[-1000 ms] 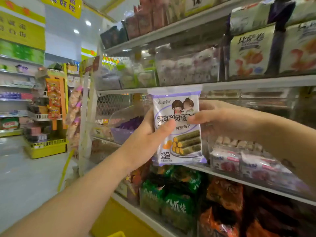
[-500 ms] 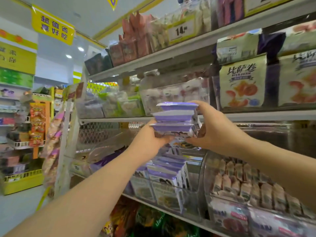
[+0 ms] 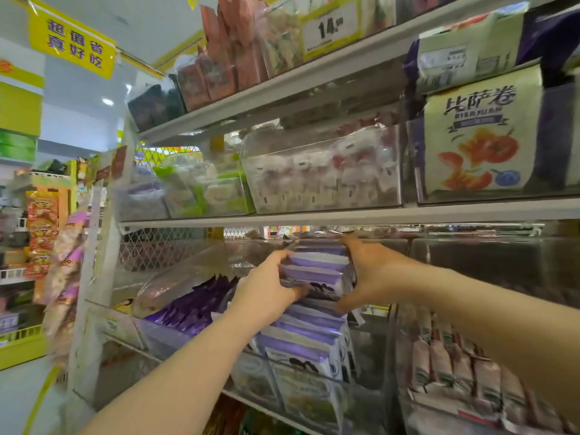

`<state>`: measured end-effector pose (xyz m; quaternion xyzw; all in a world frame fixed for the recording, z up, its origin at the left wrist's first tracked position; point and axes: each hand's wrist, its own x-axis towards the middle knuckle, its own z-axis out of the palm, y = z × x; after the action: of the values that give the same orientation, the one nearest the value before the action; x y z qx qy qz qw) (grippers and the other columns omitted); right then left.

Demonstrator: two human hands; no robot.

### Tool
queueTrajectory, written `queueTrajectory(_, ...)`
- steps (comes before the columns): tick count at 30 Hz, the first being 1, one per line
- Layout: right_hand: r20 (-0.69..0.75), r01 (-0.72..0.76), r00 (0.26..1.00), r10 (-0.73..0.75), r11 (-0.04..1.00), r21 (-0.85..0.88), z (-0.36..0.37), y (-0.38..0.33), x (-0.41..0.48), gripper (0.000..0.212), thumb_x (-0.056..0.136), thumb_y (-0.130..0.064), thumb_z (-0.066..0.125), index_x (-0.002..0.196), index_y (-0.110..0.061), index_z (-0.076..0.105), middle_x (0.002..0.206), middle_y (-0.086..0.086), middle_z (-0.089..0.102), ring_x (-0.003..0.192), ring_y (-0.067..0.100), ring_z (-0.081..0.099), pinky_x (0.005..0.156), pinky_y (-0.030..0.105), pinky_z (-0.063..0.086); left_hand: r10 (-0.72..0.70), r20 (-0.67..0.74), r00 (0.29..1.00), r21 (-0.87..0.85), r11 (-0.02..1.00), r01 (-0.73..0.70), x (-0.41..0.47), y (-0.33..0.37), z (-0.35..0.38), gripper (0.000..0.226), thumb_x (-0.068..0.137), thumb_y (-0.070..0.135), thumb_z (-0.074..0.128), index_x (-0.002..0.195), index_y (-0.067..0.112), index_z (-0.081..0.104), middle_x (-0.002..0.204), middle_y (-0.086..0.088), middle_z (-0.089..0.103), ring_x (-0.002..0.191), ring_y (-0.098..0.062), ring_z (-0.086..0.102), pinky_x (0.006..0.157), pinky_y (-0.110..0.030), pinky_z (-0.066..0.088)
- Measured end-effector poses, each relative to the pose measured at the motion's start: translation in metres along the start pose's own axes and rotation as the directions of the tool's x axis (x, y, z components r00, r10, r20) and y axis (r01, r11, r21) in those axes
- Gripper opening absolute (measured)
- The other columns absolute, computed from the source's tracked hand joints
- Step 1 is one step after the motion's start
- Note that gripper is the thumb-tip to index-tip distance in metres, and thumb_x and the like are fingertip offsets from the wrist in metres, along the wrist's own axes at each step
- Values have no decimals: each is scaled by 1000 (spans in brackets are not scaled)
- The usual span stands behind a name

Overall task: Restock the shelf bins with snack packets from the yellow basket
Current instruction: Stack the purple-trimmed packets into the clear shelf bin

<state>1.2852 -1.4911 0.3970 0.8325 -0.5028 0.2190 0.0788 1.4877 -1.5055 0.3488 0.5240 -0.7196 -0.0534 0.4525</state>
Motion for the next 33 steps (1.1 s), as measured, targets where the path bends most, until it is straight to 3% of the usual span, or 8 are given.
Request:
queueTrajectory(3, 248, -72, 966, 66, 997, 18, -6, 5, 17, 92, 51, -64, 82, 127, -23, 50, 122, -4, 60, 105, 17, 61, 91, 37, 54, -8, 30, 1000, 26, 1000, 7, -1, -3, -1, 65, 81, 42, 70, 137, 39, 38, 106, 19, 59, 105, -13, 59, 91, -38, 50)
queueTrajectory(7, 468, -191, 864, 183, 981, -31, -4, 5, 36, 105, 48, -70, 78, 134, -16, 49, 127, 1, 57, 107, 19, 61, 87, 36, 56, 108, 40, 993, 194, 974, -113, -8, -1, -1, 41, 92, 40, 57, 132, 38, 49, 124, 13, 58, 117, -12, 53, 99, -38, 43)
queueTrajectory(11, 458, -216, 878, 139, 969, 120, -5, 3, 38, 84, 75, -61, 68, 141, -18, 42, 130, -5, 46, 111, 15, 53, 85, 30, 56, 214, 146, 966, 177, 955, -239, -16, -2, -6, 34, 94, 51, 46, 123, 40, 59, 126, 16, 58, 116, -6, 52, 101, -40, 41)
queueTrajectory(14, 428, -44, 900, 82, 994, -99, 2, 0, 35, 48, 94, -53, 47, 133, -26, 50, 125, -4, 56, 101, 14, 56, 90, 30, 51, 279, 225, 934, 202, 924, -325, -26, -8, -6, 45, 93, 58, 38, 128, 37, 56, 128, 18, 58, 120, -3, 49, 104, -40, 38)
queueTrajectory(19, 434, 86, 900, 41, 959, -269, 23, -8, 36, 47, 100, -45, 37, 145, -32, 35, 148, -2, 42, 128, 22, 45, 104, 31, 34, 260, 261, 930, 293, 896, -333, -36, -17, 2, 45, 99, 54, 21, 138, 41, 41, 138, 21, 48, 130, -4, 36, 112, -40, 21)
queueTrajectory(26, 282, 11, 957, 62, 969, -248, 13, -5, 28, 60, 93, -64, 34, 145, -34, 34, 151, -3, 38, 136, 21, 39, 110, 33, 31, 266, 161, 950, 315, 899, -305, -50, -11, -3, 45, 99, 53, 20, 133, 39, 47, 136, 23, 48, 130, 0, 34, 113, -35, 9)
queueTrajectory(30, -19, 32, 999, -39, 962, -271, -5, -23, -4, 50, 91, -63, 39, 133, -37, 48, 134, -5, 55, 120, 20, 53, 95, 37, 46, 288, 7, 958, 272, 921, -279, -73, -10, -15, 39, 100, 48, 26, 126, 38, 53, 128, 23, 53, 121, 2, 42, 113, -35, 18)
queueTrajectory(33, -189, 177, 957, -222, 957, -228, 4, -62, -35, 29, 92, -50, 49, 112, -33, 61, 109, -10, 67, 101, 16, 60, 81, 33, 49, 292, -146, 945, 249, 936, -251, -102, -17, -20, 32, 100, 42, 33, 118, 35, 58, 116, 21, 58, 108, 2, 48, 106, -35, 29)
